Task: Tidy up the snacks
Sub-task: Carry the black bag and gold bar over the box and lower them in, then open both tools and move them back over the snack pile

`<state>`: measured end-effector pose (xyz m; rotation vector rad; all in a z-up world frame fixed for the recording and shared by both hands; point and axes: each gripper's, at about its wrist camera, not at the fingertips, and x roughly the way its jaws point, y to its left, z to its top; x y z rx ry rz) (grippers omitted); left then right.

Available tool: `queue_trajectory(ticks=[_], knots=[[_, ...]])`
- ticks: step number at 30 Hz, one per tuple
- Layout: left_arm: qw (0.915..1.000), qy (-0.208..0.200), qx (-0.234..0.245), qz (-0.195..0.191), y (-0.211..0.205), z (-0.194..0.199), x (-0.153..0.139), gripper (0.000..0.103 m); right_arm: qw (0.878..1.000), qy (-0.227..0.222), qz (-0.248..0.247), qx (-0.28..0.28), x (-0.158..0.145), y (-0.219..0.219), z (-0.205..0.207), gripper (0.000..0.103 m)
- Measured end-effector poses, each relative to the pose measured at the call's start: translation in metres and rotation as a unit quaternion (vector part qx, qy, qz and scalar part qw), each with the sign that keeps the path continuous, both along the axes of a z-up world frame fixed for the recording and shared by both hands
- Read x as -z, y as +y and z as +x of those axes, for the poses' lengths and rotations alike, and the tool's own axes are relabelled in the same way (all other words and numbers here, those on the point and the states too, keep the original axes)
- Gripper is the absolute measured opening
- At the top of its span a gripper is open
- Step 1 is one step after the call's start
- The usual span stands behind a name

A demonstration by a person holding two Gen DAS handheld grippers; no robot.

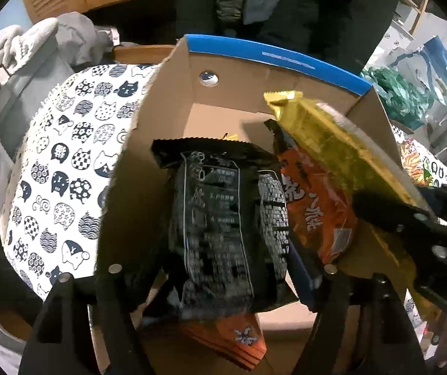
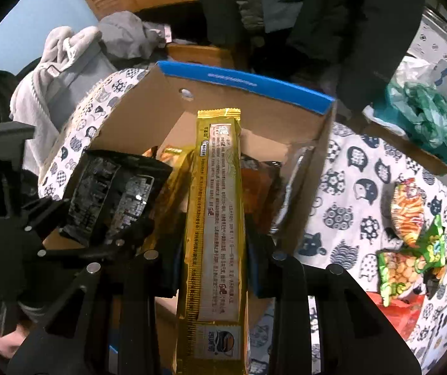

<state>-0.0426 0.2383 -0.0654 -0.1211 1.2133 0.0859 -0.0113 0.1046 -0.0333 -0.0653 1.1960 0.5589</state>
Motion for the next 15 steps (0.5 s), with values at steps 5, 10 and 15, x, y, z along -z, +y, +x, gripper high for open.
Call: queue_trajectory(ticks=[5, 10, 15], knots=[[1.0000, -0.003, -0.008, -0.004, 0.007, -0.006, -0.005, 0.078, 1.000, 0.004, -0.010, 0.006, 0.011, 0.006, 0.005, 0.031], [0.9997, -0.013, -0.015, -0.012, 0.011, -0.010, -0.014, 0.079, 1.000, 0.023, 0.006, 0.013, 0.022, 0.004, 0.013, 0.032], [0.9997, -0.019, -0.011, -0.010, 0.009, -0.012, -0.018, 0.080, 0.999, 0.018, 0.026, 0.014, 0.014, 0.001, 0.010, 0.039]])
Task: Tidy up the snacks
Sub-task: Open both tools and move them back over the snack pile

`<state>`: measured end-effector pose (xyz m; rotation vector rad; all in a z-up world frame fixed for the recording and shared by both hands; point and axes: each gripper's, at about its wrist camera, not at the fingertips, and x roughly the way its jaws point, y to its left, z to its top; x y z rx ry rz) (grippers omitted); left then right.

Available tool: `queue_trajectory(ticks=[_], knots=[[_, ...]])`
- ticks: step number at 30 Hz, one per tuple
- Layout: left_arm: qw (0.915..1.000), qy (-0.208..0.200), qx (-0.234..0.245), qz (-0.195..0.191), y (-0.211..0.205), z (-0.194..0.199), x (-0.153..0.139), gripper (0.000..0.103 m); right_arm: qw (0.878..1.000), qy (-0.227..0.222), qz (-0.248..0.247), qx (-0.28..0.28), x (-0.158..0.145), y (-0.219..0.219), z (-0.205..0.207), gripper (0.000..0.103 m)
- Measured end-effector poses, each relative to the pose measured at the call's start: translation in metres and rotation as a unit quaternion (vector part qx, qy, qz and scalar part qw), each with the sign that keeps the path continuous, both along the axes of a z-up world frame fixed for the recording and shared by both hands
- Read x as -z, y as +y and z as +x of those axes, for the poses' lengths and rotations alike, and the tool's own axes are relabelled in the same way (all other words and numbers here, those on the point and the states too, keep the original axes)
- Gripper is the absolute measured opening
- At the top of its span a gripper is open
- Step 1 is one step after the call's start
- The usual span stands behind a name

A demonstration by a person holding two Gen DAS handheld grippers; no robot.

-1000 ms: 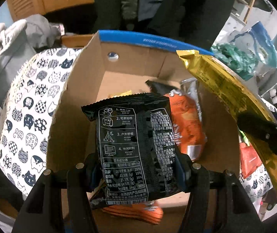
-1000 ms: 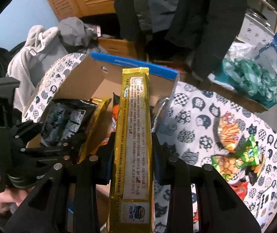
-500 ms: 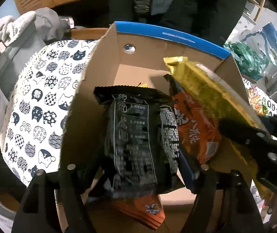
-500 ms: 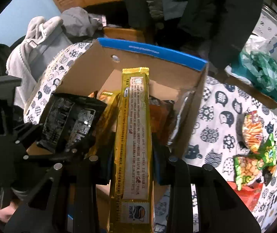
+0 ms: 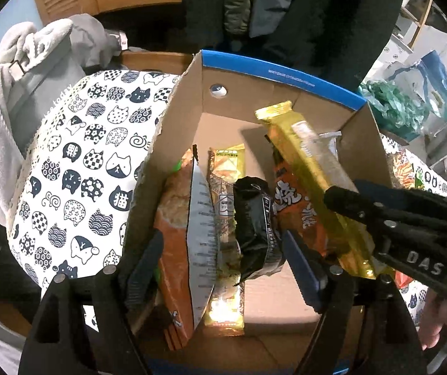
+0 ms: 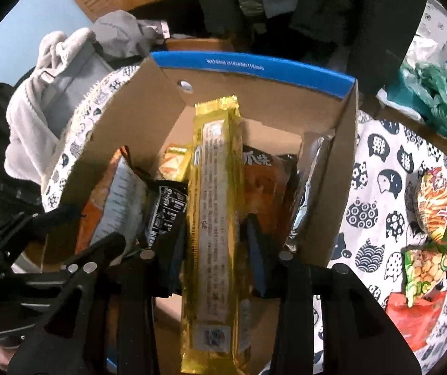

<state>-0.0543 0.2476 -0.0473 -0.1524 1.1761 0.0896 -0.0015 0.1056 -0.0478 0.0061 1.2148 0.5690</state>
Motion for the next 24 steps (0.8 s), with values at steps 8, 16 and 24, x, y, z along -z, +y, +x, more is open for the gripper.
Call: queue_trajectory(ticks=[8, 16, 24], knots=[[0.9999, -0.011, 0.008, 0.001, -0.008, -0.006, -0.012, 0.080, 0.999, -0.020, 0.017, 0.021, -0.029, -0.022, -0.007, 0.058], [0.9993, -0.027, 0.025, -0.001, -0.026, -0.011, -0.028, 0.080, 0.997, -0.071, -0.005, 0.026, -0.054, -0.056, -0.026, 0.066], [0.9972, -0.039, 0.063, 0.008, -0.062, -0.016, -0.042, 0.080, 0.994, -0.099, -0.026, 0.034, -0.067, -0.093, -0.046, 0.077]])
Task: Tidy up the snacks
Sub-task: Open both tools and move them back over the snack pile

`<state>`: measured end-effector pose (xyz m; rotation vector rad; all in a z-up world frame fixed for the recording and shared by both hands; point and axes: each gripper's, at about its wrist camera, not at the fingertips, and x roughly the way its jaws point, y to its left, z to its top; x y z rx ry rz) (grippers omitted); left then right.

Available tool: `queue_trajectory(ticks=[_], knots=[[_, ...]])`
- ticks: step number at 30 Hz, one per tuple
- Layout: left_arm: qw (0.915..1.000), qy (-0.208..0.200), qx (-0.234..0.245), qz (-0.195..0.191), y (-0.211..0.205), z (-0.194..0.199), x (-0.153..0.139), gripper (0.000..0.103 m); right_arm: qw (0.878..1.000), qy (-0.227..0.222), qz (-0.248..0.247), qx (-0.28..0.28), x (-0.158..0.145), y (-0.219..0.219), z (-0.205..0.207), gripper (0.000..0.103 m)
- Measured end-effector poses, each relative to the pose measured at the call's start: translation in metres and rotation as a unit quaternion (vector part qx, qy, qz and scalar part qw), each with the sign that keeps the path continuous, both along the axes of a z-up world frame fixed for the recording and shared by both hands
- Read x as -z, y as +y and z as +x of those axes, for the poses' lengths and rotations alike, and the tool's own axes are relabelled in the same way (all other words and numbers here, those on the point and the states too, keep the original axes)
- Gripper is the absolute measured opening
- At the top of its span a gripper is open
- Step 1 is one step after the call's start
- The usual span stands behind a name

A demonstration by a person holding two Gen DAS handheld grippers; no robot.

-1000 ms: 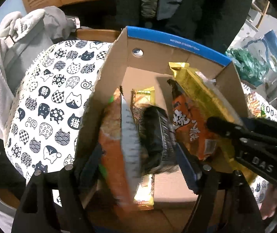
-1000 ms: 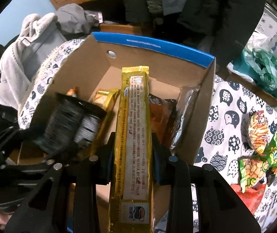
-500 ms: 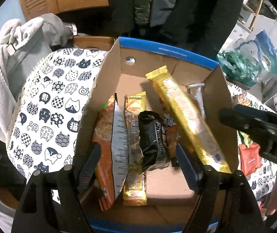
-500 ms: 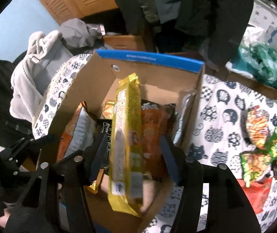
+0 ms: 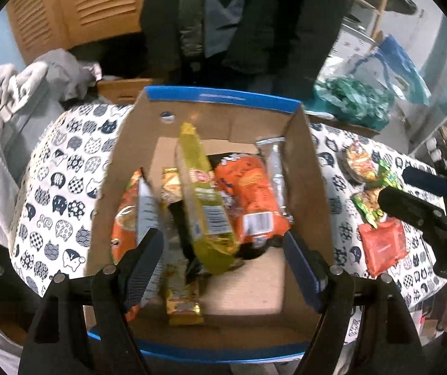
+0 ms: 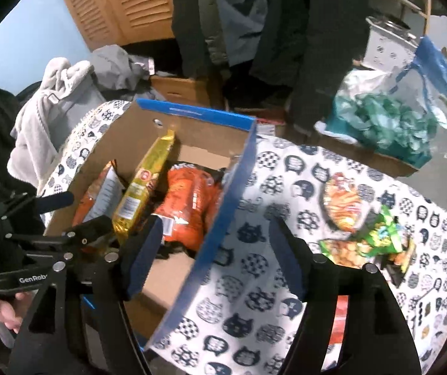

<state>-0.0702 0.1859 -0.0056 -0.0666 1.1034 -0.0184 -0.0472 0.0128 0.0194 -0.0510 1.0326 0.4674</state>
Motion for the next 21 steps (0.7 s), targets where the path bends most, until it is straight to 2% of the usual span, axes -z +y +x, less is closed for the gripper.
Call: queue_trajectory(ticks=[13, 21], knots=[[0.9964, 0.008, 0.084, 0.011, -0.073, -0.012, 0.001, 0.080, 0.999, -0.008, -0.012, 0.034, -0.004, -0.073, -0.019, 0.077], [0.9904, 0.013, 0.135, 0.028, -0.118, -0.019, 0.008, 0.080, 0.996, 0.003, -0.016, 0.084, 0.005, -0.136, -0.020, 0.077]])
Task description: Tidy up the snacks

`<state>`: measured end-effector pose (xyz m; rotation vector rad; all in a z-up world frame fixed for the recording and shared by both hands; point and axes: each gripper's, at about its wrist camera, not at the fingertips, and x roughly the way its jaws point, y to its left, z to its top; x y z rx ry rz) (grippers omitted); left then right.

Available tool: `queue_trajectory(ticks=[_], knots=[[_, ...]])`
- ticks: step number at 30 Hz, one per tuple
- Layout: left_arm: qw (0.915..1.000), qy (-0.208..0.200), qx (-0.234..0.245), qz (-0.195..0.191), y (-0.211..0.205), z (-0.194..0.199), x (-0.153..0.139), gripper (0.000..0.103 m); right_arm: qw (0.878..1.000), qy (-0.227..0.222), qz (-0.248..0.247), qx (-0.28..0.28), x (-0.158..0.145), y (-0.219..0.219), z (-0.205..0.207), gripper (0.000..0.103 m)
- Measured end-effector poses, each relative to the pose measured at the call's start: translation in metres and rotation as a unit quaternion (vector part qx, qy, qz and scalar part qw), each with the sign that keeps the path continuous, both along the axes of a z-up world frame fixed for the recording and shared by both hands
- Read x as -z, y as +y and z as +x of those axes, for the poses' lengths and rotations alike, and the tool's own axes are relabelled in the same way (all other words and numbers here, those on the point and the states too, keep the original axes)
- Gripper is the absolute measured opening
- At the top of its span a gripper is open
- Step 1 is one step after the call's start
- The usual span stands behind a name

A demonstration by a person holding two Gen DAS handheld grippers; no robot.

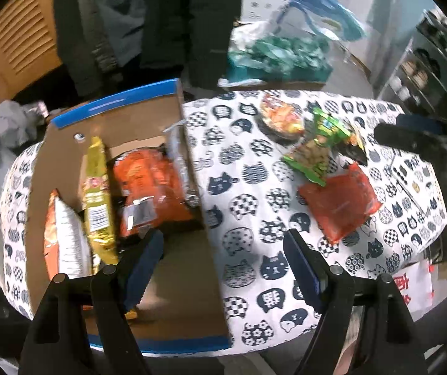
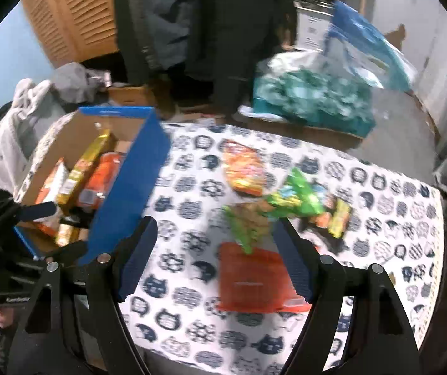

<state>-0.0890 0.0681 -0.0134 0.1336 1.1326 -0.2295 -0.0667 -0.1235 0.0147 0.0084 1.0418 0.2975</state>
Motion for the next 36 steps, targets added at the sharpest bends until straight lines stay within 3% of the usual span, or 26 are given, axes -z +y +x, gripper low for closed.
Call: queue_trajectory(ticks=[18, 29, 33, 36], knots=[[0.9981, 0.017, 0.054, 0.025, -0.067, 0.006, 0.015, 0.080, 0.997, 0.017, 0.021, 0.068, 0.022, -0.091, -0.007, 0.077], [0.9966, 0.026, 0.068, 0.038, -0.096, 0.016, 0.028, 0.081, 0.997, 0.026, 0.028, 0.068, 0.034, -0.117, -0.009, 0.078], [0.9960, 0.034, 0.076, 0.033, -0.109, 0.029, 0.035, 0.081, 0.997, 0.045, 0.025, 0.048, 0.047, -0.127, -0.004, 0.078], [0.9955, 0.044, 0.080, 0.026, -0.120, 0.043, 0.041, 0.081, 0.998, 0.055, -0.003, 0.011, 0.055, -0.129, 0.004, 0.078]])
